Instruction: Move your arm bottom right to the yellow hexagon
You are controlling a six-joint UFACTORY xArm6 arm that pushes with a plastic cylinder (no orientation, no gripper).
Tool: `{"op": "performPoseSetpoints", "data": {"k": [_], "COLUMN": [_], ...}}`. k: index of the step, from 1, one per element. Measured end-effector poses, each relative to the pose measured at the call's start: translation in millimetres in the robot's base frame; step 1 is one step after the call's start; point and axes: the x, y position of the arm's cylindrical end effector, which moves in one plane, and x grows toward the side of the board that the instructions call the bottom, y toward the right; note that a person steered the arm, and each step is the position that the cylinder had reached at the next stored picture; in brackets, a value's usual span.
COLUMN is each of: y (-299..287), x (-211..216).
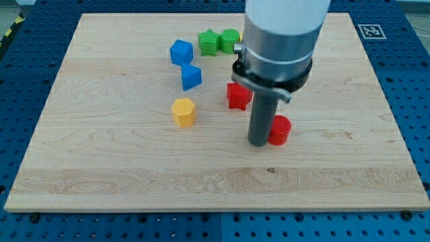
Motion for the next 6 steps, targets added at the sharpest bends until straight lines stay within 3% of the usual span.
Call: {"op": "performPoseSetpoints", "data": {"k": [2,6], "y": [29,-48], "x": [-44,-7]}}
